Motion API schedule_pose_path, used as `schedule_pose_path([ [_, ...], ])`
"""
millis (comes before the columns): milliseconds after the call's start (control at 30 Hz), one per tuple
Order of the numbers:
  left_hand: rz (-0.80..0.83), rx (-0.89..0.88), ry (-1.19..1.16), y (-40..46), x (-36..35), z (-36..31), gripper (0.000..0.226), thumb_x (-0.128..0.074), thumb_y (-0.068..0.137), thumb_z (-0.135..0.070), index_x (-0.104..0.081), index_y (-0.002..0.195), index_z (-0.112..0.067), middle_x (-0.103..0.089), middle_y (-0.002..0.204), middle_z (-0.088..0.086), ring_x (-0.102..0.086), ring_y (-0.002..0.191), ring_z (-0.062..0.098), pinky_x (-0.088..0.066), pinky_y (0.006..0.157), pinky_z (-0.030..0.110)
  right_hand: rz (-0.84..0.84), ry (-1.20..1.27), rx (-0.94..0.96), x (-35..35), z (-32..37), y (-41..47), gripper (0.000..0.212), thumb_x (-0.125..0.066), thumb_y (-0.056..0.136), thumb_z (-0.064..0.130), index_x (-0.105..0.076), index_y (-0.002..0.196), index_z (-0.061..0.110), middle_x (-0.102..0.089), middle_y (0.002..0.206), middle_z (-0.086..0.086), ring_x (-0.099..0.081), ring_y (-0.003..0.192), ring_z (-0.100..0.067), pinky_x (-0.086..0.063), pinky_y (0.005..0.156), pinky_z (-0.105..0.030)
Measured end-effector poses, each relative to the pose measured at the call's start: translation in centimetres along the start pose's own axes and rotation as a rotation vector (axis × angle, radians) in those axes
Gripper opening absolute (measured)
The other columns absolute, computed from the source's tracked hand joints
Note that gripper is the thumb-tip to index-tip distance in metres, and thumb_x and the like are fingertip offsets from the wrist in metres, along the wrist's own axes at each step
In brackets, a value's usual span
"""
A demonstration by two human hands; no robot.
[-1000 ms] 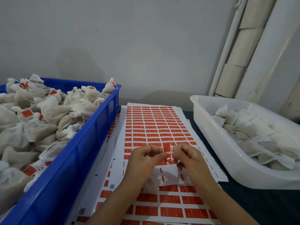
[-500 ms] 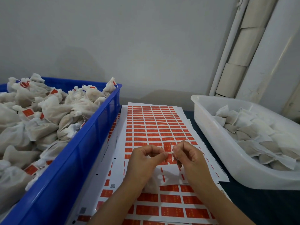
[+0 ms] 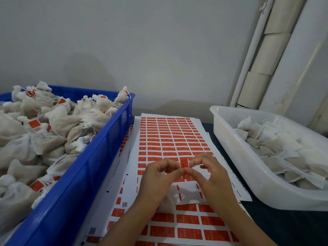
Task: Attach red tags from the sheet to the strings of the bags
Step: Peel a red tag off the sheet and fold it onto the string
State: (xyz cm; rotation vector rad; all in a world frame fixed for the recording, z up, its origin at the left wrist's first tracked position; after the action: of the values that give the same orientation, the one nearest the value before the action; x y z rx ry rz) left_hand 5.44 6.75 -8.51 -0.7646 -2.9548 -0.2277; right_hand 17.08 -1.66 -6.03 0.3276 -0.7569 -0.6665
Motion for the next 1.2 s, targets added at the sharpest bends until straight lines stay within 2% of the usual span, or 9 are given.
schedule_pose_path([
  [167, -0.034, 0.03, -0.004, -0.1, -0.1, 0.3, 0.007, -0.064, 0.085, -0.029, -0.068, 0.085, -0.033, -0.066, 0.087, -0.022, -0.059, 0.086, 0.002, -0.045, 0.077, 0.016, -0.118, -0.151, 0.204, 1.1, 1.2, 0.1, 0.027, -0.064, 0.084, 0.018, -0.053, 0.073, 0.041, -0.058, 0.091, 0.023, -0.054, 0.09, -0.001, -0.045, 0.093, -0.037],
  [267, -0.05, 0.083, -0.075, -0.2, 0.3, 0.4, 0.012, -0.054, 0.091, -0.032, -0.065, 0.091, -0.035, -0.066, 0.087, -0.024, -0.059, 0.084, -0.002, -0.043, 0.07, 0.014, -0.238, -0.286, 0.445, 1.7, 2.5, -0.4, 0.025, -0.05, 0.091, 0.026, -0.067, 0.075, 0.019, -0.069, 0.085, -0.001, -0.056, 0.086, -0.005, -0.049, 0.081, -0.04],
  [400, -0.007, 0.18, -0.019, -0.1, 0.2, 0.6, 0.027, -0.052, 0.091, -0.037, -0.068, 0.071, -0.028, -0.065, 0.064, -0.023, -0.058, 0.076, 0.007, -0.043, 0.066, 0.018, -0.224, -0.378, 0.621, 2.1, 3.4, -0.8, 0.043, -0.043, 0.092, 0.04, -0.071, 0.072, 0.015, -0.07, 0.083, -0.002, -0.059, 0.084, -0.01, -0.05, 0.082, -0.028],
  [500, 0.138, 0.205, -0.028, -0.3, -0.6, 0.5, 0.02, -0.057, 0.087, -0.039, -0.069, 0.076, -0.028, -0.07, 0.068, -0.018, -0.052, 0.063, 0.007, -0.038, 0.053, 0.013, -0.227, -0.439, 0.701, 2.4, 3.9, -1.0, 0.049, -0.041, 0.093, 0.043, -0.072, 0.073, 0.011, -0.071, 0.082, -0.004, -0.067, 0.077, -0.02, -0.051, 0.082, -0.034],
  [700, 0.079, 0.25, -0.148, -0.1, 0.1, 0.6, 0.004, -0.07, 0.078, -0.026, -0.072, 0.074, -0.026, -0.067, 0.067, -0.016, -0.054, 0.07, 0.009, -0.039, 0.056, 0.016, -0.208, -0.43, 0.722, 2.6, 4.1, -1.0, 0.033, -0.039, 0.094, 0.045, -0.064, 0.089, 0.024, -0.071, 0.087, -0.002, -0.067, 0.082, -0.018, -0.051, 0.084, -0.035],
  [800, 0.055, 0.232, -0.133, -0.1, 0.2, 0.5, 0.006, -0.072, 0.076, -0.023, -0.071, 0.071, -0.026, -0.069, 0.07, -0.015, -0.057, 0.071, 0.009, -0.041, 0.058, 0.017, -0.197, -0.372, 0.699, 2.4, 3.6, -1.1, 0.039, -0.039, 0.095, 0.042, -0.068, 0.087, 0.018, -0.069, 0.088, 0.004, -0.062, 0.084, -0.011, -0.051, 0.083, -0.023],
  [933, -0.014, 0.25, -0.176, 0.1, 0.7, 1.0, 0.009, -0.073, 0.076, -0.019, -0.071, 0.069, -0.025, -0.071, 0.074, -0.013, -0.062, 0.081, 0.013, -0.045, 0.065, 0.02, -0.273, -0.376, 0.524, 2.9, 2.0, -0.7, 0.043, -0.044, 0.092, 0.041, -0.071, 0.084, 0.008, -0.072, 0.085, -0.005, -0.062, 0.083, -0.004, -0.051, 0.081, -0.023],
  [1033, -0.018, 0.244, -0.199, 0.2, 0.9, 1.0, 0.01, -0.072, 0.078, -0.018, -0.07, 0.07, -0.024, -0.07, 0.072, -0.015, -0.062, 0.083, 0.014, -0.045, 0.064, 0.021, -0.33, -0.41, 0.499, 3.3, 2.1, -0.5, 0.034, -0.045, 0.088, 0.044, -0.064, 0.095, 0.016, -0.068, 0.091, 0.001, -0.061, 0.086, -0.005, -0.045, 0.082, -0.031],
  [1200, -0.044, 0.249, -0.156, 0.2, 0.6, 1.3, 0.012, -0.071, 0.079, -0.018, -0.069, 0.069, -0.024, -0.069, 0.075, -0.013, -0.06, 0.082, 0.015, -0.047, 0.066, 0.02, -0.207, -0.478, 0.624, 1.6, 3.1, -0.9, 0.035, -0.024, 0.096, 0.052, -0.048, 0.102, 0.027, -0.068, 0.104, -0.01, -0.059, 0.102, -0.025, -0.037, 0.09, -0.051],
])
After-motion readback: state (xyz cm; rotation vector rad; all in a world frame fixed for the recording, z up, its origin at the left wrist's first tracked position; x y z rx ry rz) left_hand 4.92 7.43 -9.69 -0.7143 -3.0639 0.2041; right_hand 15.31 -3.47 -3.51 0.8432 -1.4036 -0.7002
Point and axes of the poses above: each hand's wrist, its own y-axis towards the middle knuckle, its own x-axis out of the back of the hand, z = x × y, the point moved 7 cm from there along y, towards the middle knuckle
